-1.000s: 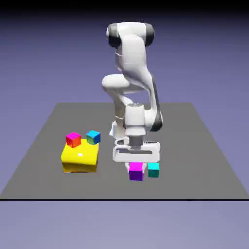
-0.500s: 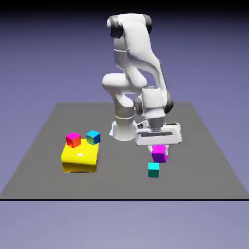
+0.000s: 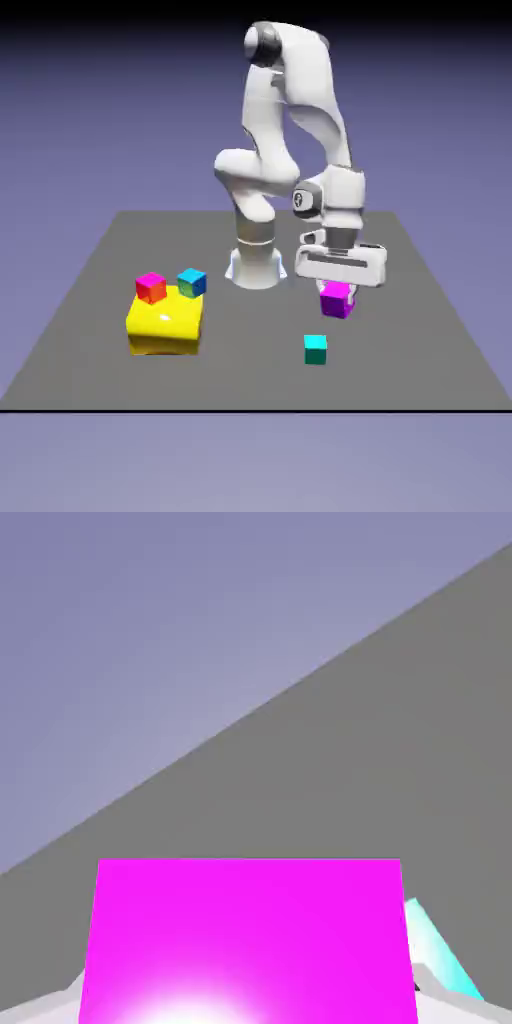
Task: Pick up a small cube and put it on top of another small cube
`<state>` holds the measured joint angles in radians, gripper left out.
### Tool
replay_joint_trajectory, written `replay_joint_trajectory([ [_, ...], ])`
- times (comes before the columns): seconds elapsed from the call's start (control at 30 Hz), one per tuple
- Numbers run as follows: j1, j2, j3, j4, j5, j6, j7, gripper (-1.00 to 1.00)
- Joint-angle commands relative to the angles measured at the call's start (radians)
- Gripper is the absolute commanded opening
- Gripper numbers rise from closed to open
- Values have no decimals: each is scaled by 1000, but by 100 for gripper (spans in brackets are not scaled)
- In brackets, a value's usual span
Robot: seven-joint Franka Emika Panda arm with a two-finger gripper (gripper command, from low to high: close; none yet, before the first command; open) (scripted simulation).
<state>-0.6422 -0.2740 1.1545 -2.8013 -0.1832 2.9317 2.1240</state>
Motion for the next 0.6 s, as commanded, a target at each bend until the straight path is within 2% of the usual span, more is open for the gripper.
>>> replay_joint_trajectory([
  [0.0, -25, -16, 36, -5, -10, -13, 34, -100],
  [0.2, -141, -92, 204, -29, -57, -67, 191, -100],
  [0.57, -539, -147, 582, -1, -47, 70, 203, -100],
])
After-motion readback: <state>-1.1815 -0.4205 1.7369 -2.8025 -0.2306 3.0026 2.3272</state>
